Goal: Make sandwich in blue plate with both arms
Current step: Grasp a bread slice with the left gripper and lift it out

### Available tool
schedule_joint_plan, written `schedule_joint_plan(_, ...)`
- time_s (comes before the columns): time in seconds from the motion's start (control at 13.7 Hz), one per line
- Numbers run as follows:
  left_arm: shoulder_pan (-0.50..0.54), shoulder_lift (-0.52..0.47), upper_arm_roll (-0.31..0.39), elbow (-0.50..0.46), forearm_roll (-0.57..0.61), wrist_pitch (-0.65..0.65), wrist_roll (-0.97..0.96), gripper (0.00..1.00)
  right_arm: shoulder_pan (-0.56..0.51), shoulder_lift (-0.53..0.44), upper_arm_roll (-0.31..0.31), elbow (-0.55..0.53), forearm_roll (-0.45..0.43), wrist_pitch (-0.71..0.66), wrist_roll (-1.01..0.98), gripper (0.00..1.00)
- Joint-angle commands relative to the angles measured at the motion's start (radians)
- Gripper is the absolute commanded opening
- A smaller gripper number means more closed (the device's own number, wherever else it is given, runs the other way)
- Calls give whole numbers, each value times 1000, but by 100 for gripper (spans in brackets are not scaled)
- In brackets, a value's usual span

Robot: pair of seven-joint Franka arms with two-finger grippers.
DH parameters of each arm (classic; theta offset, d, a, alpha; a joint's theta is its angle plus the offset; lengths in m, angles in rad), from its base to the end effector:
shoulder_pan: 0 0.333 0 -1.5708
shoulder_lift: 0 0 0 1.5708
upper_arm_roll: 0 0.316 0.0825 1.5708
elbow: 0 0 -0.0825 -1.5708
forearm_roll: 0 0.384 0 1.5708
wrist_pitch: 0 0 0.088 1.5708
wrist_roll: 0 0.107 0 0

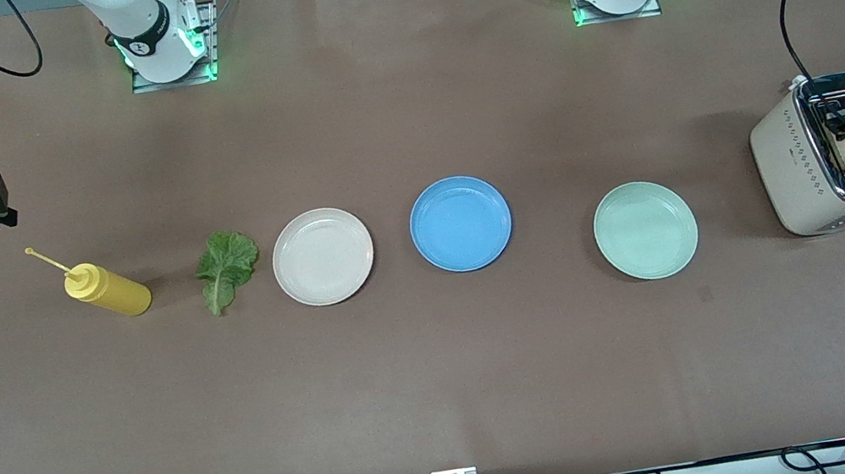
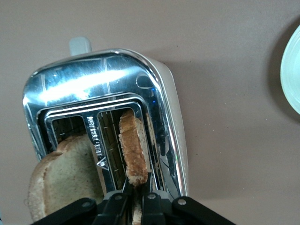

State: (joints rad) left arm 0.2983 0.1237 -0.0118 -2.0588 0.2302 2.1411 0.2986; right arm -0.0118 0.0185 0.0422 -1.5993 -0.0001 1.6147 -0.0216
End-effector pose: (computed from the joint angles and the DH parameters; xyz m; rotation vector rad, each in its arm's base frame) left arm 0.5409 0.1696 0.3738 -2.9613 0.2087 0.1400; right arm 0.5632 0.0169 0.6045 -3.1399 -0.0817 0.0048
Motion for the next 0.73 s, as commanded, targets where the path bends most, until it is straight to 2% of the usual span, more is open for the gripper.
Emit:
schedule_joint_plan(0.0, 10, -13, -13, 51, 15, -81, 11, 9, -14, -11, 5, -13, 17, -2, -18, 0)
schedule_joint_plan(0.15, 10, -16, -14, 75, 15, -121, 13, 9, -14, -11, 5, -13, 17, -2, -17, 0)
schedule_joint_plan(0.29, 7, -18, -16, 117, 15, -183, 13, 9, -14, -11, 5, -13, 17, -4, -15, 18)
schedule_joint_plan(0.51, 2, -19, -48, 199, 14, -318, 13, 9, -14, -9, 5, -13, 17, -6, -6, 83)
schedule_joint_plan(0.59, 2, -19, -57, 225, 12, -360, 11, 9, -14, -8, 5, -14, 17, -7, -6, 87)
schedule_joint_plan(0.66, 2, -19, -75, 247, 11, -384, 11, 9, -13, -5, 5, -13, 17, -19, -5, 100)
